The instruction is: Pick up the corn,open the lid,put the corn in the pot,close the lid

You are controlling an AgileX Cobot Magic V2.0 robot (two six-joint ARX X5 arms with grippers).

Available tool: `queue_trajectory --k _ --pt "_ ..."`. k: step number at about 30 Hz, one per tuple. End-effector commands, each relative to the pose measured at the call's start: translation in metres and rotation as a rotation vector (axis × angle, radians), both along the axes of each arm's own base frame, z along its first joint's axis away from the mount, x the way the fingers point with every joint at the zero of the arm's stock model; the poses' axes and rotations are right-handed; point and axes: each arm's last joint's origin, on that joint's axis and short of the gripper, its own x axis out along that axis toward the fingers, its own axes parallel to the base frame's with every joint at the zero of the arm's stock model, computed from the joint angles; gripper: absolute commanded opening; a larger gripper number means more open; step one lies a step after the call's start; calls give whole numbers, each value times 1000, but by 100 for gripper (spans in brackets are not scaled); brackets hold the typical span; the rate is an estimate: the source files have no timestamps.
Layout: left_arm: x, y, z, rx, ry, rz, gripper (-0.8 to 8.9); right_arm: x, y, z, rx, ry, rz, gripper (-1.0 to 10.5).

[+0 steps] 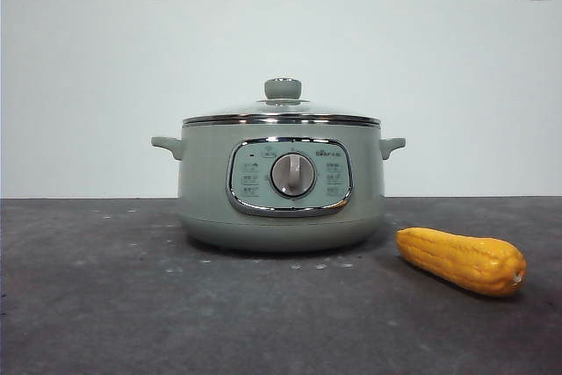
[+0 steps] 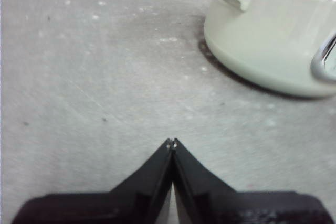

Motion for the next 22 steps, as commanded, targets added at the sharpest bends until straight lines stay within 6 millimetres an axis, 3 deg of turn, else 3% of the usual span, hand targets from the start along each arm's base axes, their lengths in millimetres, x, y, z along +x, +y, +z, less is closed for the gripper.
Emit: queue_trajectory --k 1,12,22 --pt "0 -1 10 -82 -12 -3 -6 -1 0 5 110 -9 -7 -9" --pt "-4 -2 83 -109 -23 -60 -6 -14 2 75 192 -122 54 -11" --pt "-8 -5 154 -101 5 -186 -6 -18 6 155 87 55 213 -11"
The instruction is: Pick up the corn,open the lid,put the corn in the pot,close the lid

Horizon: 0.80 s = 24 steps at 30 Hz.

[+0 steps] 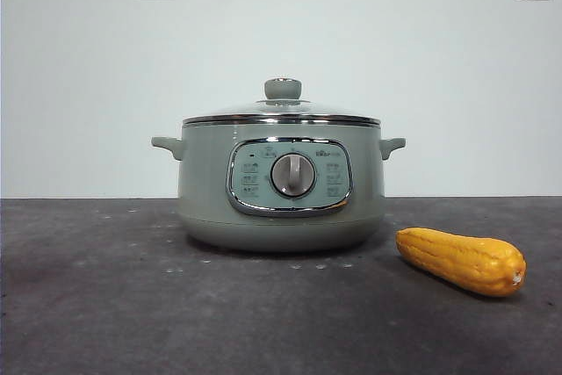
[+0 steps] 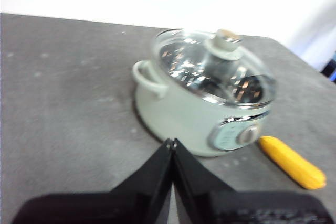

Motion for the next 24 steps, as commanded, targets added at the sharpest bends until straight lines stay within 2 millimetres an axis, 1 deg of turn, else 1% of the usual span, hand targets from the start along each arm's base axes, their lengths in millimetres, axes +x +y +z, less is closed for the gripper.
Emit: queue_trajectory --k 1,6,10,15,20,22,23,24 --pt "-3 0 17 34 0 -20 -6 -1 1 23 -78 35 51 -11" --pt "-13 0 44 111 31 -47 -6 -1 1 55 -150 145 85 -11" --pt "-18 0 58 146 51 -64 -6 0 1 72 -196 211 110 -11" --pt "-19 0 66 145 46 -64 -5 2 1 81 -198 232 114 -11" --pt "-17 0 68 141 64 -64 12 1 2 81 -186 236 144 3" --pt "-16 0 69 141 73 -64 112 0 2 80 -185 240 147 11" --pt "-15 0 70 140 75 -65 203 0 2 80 -185 243 147 45" --pt "-14 0 70 139 78 -64 311 0 2 80 -184 243 147 120"
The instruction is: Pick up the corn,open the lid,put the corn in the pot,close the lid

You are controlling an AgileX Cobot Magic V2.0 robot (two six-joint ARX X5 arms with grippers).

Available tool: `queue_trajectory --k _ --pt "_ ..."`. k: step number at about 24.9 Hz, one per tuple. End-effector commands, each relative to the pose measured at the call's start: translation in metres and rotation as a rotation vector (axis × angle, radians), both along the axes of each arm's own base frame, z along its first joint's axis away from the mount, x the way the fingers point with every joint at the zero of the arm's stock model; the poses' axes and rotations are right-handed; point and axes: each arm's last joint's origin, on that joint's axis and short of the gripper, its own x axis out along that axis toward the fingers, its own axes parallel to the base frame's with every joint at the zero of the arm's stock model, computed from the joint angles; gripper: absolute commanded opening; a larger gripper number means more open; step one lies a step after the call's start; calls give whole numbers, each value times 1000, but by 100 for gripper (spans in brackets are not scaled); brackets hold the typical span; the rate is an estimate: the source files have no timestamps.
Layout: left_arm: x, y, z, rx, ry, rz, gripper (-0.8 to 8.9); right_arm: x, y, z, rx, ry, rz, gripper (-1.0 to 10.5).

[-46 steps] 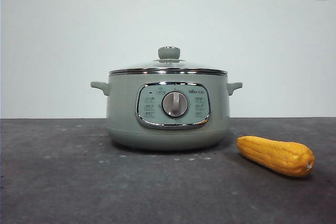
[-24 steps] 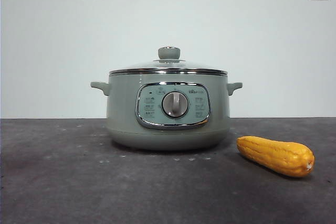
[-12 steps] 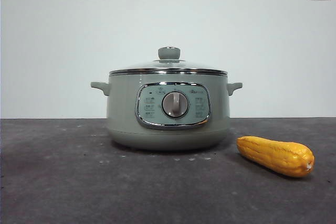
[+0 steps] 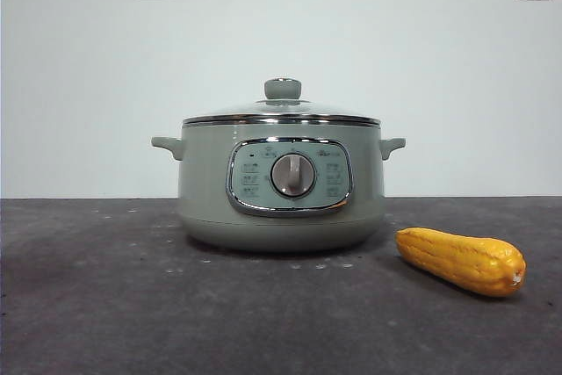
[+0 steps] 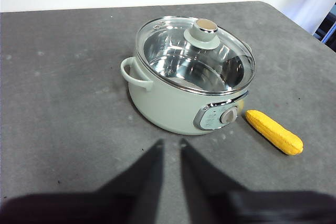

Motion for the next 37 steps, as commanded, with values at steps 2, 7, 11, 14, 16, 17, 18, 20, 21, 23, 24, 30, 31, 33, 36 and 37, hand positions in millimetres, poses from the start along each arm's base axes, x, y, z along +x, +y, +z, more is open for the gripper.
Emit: queue_trajectory --k 2,7,11,14,16,17,18,20,21,23,24,30,31,33,36,37 --pt "2 0 4 4 -7 -8 504 -1 0 1 -6 -12 9 328" --pt "6 -2 3 -10 7 -47 542 1 0 1 -5 -1 8 636" --pt "8 -2 3 -15 13 -58 542 6 0 -1 -3 23 11 634" --pt "10 -2 3 -15 18 -58 542 11 1 -3 5 54 25 634" --pt "11 -2 2 -15 22 -58 542 14 1 -5 5 81 28 634" --pt "12 -2 2 -15 25 -58 542 16 1 -6 6 92 29 634" --pt "13 -2 2 -15 29 -58 542 18 1 -7 7 104 31 634" --pt "15 -2 1 -15 36 -58 542 21 1 -8 7 121 32 634" --pt "16 -2 1 -15 40 -58 541 23 1 -9 8 128 32 634" --pt "17 -3 0 -15 45 -58 541 26 1 -10 8 141 32 630" --pt "18 -3 0 -15 48 -58 541 28 1 -10 8 147 32 629" --pt "22 -3 0 -15 50 -59 541 76 13 -31 -4 332 105 626" --pt "22 -3 0 -15 50 -59 540 89 19 -38 -15 373 129 626" --pt "22 -3 0 -15 51 -59 540 115 34 -56 -70 449 153 626" --pt "22 -3 0 -16 51 -59 540 147 56 -88 -156 565 176 626" --pt "22 -3 0 -16 51 -59 540 157 62 -99 -186 601 178 626"
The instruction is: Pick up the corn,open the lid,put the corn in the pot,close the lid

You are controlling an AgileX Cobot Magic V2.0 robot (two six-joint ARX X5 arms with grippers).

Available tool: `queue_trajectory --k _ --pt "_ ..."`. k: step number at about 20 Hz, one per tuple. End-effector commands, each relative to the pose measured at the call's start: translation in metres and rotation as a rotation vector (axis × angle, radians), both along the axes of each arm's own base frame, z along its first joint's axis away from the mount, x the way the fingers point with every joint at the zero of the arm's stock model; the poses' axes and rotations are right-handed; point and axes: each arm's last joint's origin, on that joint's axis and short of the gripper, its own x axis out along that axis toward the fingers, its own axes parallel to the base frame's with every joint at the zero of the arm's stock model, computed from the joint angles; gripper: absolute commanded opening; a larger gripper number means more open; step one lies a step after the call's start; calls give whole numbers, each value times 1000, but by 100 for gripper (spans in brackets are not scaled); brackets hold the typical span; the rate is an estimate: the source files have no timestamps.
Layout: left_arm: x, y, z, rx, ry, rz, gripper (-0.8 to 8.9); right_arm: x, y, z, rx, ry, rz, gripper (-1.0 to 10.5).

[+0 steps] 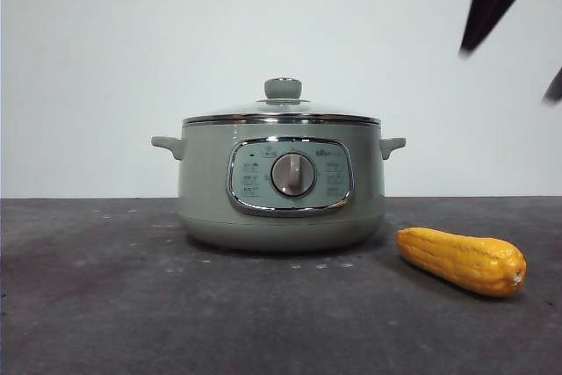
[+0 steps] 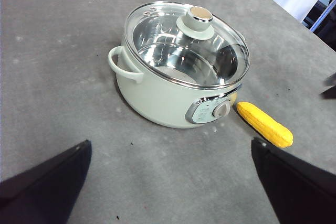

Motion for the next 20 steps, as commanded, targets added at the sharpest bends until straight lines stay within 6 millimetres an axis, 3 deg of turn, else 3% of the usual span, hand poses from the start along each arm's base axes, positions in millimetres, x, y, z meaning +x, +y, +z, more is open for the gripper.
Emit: queue_trajectory --k 1,8,10,13,16,20 --pt "0 0 2 1 -15 -10 540 18 14 -25 -66 73 23 626" --pt "1 -1 1 1 -8 -10 540 43 52 -84 -208 205 86 622" --pt "1 -1 1 1 -8 -10 540 46 59 -94 -254 211 67 547" --pt "1 -1 1 1 -8 -10 540 49 62 -105 -282 233 48 525" --pt "1 -1 1 1 -8 -10 540 49 62 -107 -285 247 30 327" --pt "2 -1 1 2 -4 -10 540 46 60 -110 -298 277 28 216"
